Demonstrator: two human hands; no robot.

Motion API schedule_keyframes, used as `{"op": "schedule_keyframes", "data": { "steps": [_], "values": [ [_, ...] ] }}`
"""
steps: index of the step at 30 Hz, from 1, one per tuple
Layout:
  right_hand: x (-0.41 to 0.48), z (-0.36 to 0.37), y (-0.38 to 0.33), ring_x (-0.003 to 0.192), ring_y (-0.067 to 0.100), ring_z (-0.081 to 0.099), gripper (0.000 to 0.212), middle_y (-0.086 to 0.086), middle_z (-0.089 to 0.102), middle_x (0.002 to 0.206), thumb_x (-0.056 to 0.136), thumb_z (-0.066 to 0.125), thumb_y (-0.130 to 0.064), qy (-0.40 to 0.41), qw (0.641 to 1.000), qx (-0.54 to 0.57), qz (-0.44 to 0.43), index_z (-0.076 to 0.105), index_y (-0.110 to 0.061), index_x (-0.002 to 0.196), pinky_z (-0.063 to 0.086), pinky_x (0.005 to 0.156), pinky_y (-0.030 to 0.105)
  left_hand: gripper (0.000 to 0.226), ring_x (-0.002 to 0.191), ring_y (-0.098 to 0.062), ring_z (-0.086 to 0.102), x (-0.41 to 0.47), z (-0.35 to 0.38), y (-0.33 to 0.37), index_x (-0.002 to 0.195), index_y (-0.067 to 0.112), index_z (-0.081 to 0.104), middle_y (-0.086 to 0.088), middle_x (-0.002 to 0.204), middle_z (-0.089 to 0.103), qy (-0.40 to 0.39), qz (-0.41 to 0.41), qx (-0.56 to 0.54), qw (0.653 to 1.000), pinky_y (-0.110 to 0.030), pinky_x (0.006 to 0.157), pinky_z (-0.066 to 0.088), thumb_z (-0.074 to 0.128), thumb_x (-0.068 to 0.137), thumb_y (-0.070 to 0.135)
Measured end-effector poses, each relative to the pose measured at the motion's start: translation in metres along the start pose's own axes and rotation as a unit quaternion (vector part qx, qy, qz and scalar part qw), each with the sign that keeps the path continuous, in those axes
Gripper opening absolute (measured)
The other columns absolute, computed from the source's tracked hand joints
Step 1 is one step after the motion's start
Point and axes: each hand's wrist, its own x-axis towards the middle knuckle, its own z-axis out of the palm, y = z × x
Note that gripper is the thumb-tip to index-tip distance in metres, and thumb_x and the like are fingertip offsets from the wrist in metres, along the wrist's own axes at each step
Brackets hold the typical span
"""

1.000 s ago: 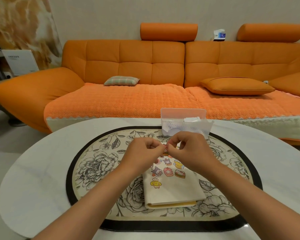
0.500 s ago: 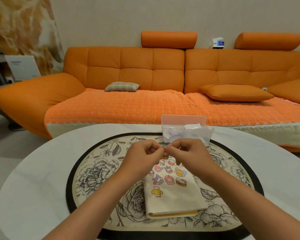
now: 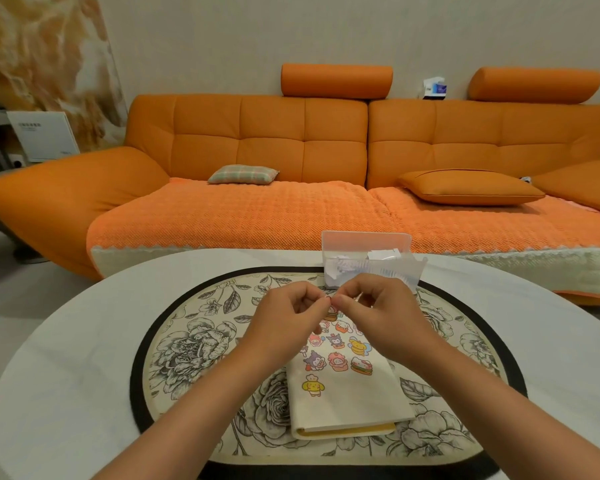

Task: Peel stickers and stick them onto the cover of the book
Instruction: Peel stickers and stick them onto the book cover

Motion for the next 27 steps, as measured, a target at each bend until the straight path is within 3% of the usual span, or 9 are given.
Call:
{"op": "schedule_keyframes", "data": {
  "steps": [3, 6, 8, 18, 27],
  "values": [
    [0.0, 0.0, -0.003, 0.051, 0.004, 0.052, 0.011, -0.012, 0.063, 0.055, 0.09, 0.072, -0.029, -0.019, 0.999, 0.026, 0.022, 0.075, -0.024, 0.08, 0.041, 0.049, 0.018, 0.013, 0.065, -0.015, 0.07, 0.0, -0.001, 0.002, 0.081, 0.018, 0.071, -0.002, 0.075, 0.073, 0.015, -0.005, -0.007, 1.0, -0.025, 0.053, 0.051, 0.066, 0.093, 0.018],
    [0.002, -0.005, -0.008, 0.057, 0.013, 0.056, 0.014, 0.005, 0.071, 0.073, 0.093, 0.069, -0.024, -0.076, 0.982, 0.157, 0.076, 0.078, -0.014, 0.088, 0.041, 0.048, 0.026, 0.012, 0.055, -0.007, 0.065, 0.0, -0.005, 0.007, 0.083, 0.013, 0.07, 0.004, 0.066, 0.071, 0.009, -0.014, -0.024, 1.0, -0.023, 0.049, 0.048, 0.066, 0.094, 0.018],
    [0.002, -0.009, -0.009, 0.06, 0.015, 0.056, 0.016, 0.004, 0.071, 0.081, 0.095, 0.066, -0.021, -0.101, 0.973, 0.19, 0.088, 0.078, -0.009, 0.092, 0.042, 0.048, 0.026, 0.013, 0.049, -0.003, 0.059, 0.0, -0.007, 0.01, 0.084, 0.012, 0.069, 0.007, 0.062, 0.068, 0.0, -0.019, -0.029, 0.999, -0.02, 0.048, 0.045, 0.067, 0.094, 0.018],
    [0.001, -0.01, -0.009, 0.048, 0.013, 0.046, 0.017, 0.006, 0.062, 0.058, 0.096, 0.066, -0.027, -0.084, 0.99, 0.101, 0.05, 0.076, -0.015, 0.087, 0.039, 0.051, 0.031, 0.013, 0.044, -0.001, 0.055, -0.001, -0.008, 0.015, 0.083, 0.009, 0.069, 0.006, 0.059, 0.067, -0.012, -0.021, -0.032, 0.999, -0.018, 0.047, 0.043, 0.066, 0.094, 0.014],
    [-0.001, -0.008, -0.011, 0.047, 0.002, 0.051, 0.015, -0.008, 0.06, 0.053, 0.094, 0.068, -0.025, -0.051, 0.998, 0.046, 0.006, 0.076, -0.018, 0.085, 0.041, 0.048, 0.023, 0.014, 0.041, 0.001, 0.053, -0.004, -0.008, 0.02, 0.08, 0.011, 0.069, 0.009, 0.056, 0.067, -0.004, -0.021, -0.03, 0.999, -0.015, 0.045, 0.041, 0.065, 0.094, 0.012]
  ]
}}
